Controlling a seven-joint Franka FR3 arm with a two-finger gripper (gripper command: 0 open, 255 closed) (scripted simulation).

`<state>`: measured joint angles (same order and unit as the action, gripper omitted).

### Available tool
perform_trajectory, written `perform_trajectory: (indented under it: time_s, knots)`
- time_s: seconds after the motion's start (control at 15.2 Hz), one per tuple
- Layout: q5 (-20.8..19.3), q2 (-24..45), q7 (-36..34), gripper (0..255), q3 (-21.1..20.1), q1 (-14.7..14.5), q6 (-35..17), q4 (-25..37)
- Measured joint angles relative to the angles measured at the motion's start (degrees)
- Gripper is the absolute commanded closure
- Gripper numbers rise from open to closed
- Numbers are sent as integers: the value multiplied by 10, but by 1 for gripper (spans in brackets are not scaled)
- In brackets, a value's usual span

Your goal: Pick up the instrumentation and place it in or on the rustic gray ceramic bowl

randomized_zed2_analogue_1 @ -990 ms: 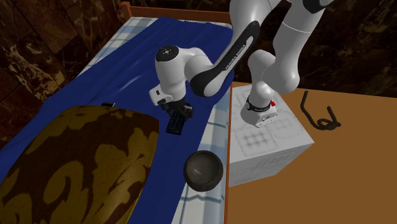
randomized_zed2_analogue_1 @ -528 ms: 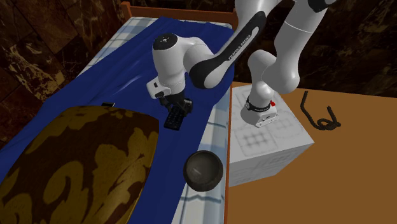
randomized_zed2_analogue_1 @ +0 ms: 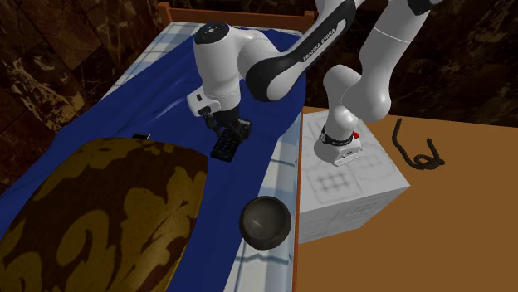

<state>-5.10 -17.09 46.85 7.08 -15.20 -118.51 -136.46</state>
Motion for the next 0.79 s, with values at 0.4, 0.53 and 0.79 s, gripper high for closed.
perform_trajectory:
  time_s: [0.4,0.53,0.79]
  knots:
    - [1,-15,2,255,-1,0,47,32]
    - [1,-20,2,255,-2,0,63,43]
    - [2,-27,3,255,-4,-1,95,68]
